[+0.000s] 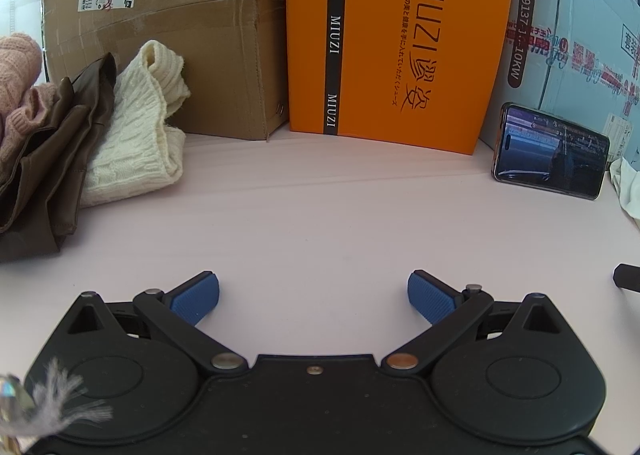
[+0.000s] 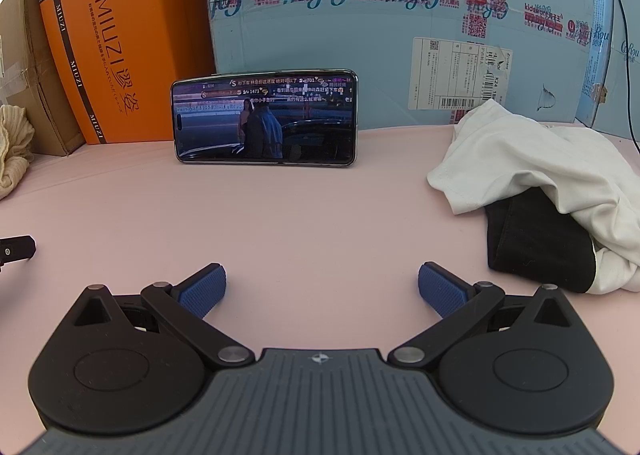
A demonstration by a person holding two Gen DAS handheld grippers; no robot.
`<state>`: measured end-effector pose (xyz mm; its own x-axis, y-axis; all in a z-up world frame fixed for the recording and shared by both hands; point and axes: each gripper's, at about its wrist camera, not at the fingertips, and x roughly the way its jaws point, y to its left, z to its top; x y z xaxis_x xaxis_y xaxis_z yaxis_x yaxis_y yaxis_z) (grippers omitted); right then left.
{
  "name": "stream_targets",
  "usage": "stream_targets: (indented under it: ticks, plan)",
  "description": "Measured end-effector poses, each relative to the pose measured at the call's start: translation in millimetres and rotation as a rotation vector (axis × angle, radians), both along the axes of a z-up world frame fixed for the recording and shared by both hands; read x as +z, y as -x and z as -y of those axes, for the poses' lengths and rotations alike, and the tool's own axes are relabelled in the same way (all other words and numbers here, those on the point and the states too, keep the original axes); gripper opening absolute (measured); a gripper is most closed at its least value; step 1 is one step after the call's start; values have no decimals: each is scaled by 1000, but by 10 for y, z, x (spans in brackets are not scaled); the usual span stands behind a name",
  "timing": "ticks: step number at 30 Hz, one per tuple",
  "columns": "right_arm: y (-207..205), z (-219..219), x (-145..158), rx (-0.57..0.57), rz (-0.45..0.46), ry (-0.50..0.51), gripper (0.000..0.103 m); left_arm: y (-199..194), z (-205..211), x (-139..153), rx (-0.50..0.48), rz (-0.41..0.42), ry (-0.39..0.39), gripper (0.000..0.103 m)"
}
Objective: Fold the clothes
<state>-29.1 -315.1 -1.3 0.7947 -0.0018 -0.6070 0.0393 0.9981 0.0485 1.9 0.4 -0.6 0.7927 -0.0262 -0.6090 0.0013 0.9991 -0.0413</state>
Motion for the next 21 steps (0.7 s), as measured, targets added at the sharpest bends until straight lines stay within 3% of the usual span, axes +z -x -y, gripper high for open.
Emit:
stream_targets:
  ticks: [21]
  plan:
    - [-29, 4, 5, 0, -1, 0, 103, 4, 14, 7, -1, 1, -8, 103]
